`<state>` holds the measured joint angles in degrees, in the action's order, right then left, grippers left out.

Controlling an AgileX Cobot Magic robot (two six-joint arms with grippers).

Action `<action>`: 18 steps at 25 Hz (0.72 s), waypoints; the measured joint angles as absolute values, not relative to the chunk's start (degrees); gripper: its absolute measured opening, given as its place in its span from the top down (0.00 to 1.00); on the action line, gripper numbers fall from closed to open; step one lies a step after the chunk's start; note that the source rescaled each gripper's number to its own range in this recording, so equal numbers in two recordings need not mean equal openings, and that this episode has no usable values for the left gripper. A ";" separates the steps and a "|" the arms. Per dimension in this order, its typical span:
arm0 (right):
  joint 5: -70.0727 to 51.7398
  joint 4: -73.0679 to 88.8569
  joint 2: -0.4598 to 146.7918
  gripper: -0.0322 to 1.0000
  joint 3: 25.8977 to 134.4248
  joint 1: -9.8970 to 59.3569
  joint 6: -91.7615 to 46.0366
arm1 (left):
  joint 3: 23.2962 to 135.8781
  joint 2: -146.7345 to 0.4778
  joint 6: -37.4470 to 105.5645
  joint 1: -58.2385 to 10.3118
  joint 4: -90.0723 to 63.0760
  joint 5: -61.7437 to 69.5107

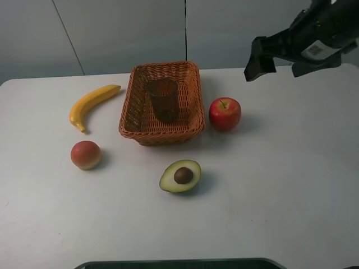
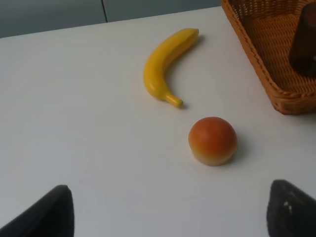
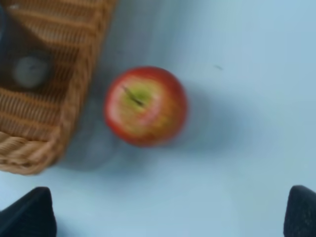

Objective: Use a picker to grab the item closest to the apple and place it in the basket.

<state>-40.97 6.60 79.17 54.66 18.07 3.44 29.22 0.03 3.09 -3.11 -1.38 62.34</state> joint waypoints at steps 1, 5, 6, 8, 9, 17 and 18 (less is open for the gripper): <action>-40.95 6.60 77.23 0.00 53.35 16.74 3.44 | 29.22 0.03 3.09 -3.11 -1.38 62.34; -41.84 5.73 70.46 0.00 48.39 12.28 3.64 | 29.22 0.03 3.09 -3.11 -1.38 62.34; -42.10 5.24 68.89 0.00 47.51 11.41 3.75 | 29.22 0.03 3.09 -3.11 -1.38 62.34; -42.55 5.11 66.04 0.00 46.15 9.29 3.76 | 29.22 0.03 3.09 -3.11 -1.38 62.34; -42.78 5.01 64.57 0.00 45.61 8.36 3.76 | 29.22 0.03 3.09 -3.11 -1.38 62.34; -46.95 3.65 52.90 0.00 44.55 2.55 3.76 | 29.22 0.03 3.09 -3.11 -1.38 62.34; -47.35 3.67 51.22 0.00 44.55 2.55 3.76 | 29.22 0.03 3.09 -3.11 -1.38 62.34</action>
<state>-47.35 3.67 51.22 44.55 2.55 3.76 29.22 0.03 3.09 -3.11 -1.38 62.34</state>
